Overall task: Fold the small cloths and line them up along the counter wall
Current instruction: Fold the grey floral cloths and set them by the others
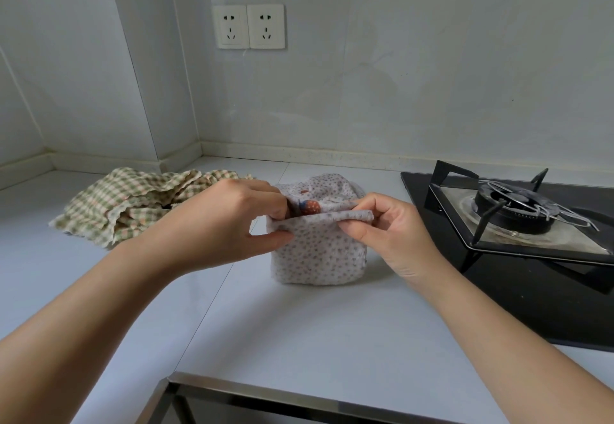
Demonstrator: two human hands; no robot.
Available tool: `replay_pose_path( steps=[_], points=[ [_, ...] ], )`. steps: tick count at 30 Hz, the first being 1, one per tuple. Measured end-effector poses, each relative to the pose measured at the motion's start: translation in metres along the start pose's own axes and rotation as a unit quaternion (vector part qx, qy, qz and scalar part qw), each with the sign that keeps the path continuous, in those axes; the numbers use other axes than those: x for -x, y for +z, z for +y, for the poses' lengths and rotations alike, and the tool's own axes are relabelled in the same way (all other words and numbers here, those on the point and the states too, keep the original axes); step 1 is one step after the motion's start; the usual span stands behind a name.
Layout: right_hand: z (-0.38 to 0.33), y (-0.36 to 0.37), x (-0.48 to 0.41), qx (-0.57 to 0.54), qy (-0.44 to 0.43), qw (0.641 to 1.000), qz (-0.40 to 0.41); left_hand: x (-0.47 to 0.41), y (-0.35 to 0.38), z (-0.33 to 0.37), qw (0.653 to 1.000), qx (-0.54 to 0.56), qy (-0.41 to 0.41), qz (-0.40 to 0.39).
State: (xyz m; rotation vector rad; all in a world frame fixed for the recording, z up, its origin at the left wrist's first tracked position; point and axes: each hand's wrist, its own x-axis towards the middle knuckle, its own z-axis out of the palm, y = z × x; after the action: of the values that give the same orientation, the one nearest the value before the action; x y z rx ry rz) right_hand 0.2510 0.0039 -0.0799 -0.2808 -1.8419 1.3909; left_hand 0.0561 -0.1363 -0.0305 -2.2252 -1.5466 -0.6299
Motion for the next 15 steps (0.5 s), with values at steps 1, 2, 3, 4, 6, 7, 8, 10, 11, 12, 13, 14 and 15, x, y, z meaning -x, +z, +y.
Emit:
replay_pose_path(
  steps=[1, 2, 3, 4, 6, 7, 8, 10, 11, 12, 13, 14, 15],
  points=[
    [-0.001, 0.000, 0.000, -0.010, -0.004, 1.000, 0.009, 0.000, 0.000, 0.000, 1.000, 0.004, -0.001, 0.006],
    [-0.001, 0.000, 0.000, -0.021, -0.005, 1.000, 0.023, 0.001, 0.000, -0.001, 1.000, 0.006, -0.003, 0.013],
    [-0.002, -0.001, 0.000, -0.033, -0.003, 0.999, 0.036, 0.001, 0.000, -0.002, 1.000, 0.012, -0.005, 0.018],
    [-0.002, -0.002, -0.001, -0.045, 0.001, 0.998, 0.047, 0.001, -0.001, -0.001, 0.999, 0.022, -0.009, 0.023],
    [-0.001, -0.002, -0.003, -0.084, 0.011, 0.995, 0.058, -0.001, -0.001, 0.001, 0.998, 0.051, -0.019, 0.031],
    [-0.001, -0.003, -0.003, -0.109, 0.018, 0.992, 0.062, -0.001, 0.000, 0.002, 0.997, 0.065, -0.025, 0.037],
    [-0.002, -0.002, -0.004, -0.132, 0.028, 0.989, 0.062, -0.001, -0.001, 0.003, 0.995, 0.079, -0.035, 0.042],
    [-0.003, -0.002, -0.004, -0.175, 0.047, 0.982, 0.052, -0.002, -0.001, 0.006, 0.990, 0.121, -0.061, 0.047],
    [-0.004, -0.002, -0.003, -0.184, 0.053, 0.981, 0.044, -0.002, 0.000, 0.007, 0.985, 0.147, -0.075, 0.052],
    [-0.004, -0.002, -0.002, -0.178, 0.056, 0.982, 0.035, -0.003, 0.002, 0.009, 0.979, 0.171, -0.092, 0.060],
    [-0.004, -0.001, -0.001, -0.160, 0.055, 0.985, 0.026, -0.004, 0.005, 0.011, 0.972, 0.195, -0.113, 0.066],
    [-0.004, 0.000, -0.001, -0.136, 0.050, 0.989, 0.018, -0.006, 0.009, 0.014, 0.963, 0.220, -0.142, 0.065],
    [-0.005, 0.002, 0.000, -0.112, 0.040, 0.993, 0.010, -0.007, 0.014, 0.017, 0.951, 0.244, -0.180, 0.056]
  ],
)
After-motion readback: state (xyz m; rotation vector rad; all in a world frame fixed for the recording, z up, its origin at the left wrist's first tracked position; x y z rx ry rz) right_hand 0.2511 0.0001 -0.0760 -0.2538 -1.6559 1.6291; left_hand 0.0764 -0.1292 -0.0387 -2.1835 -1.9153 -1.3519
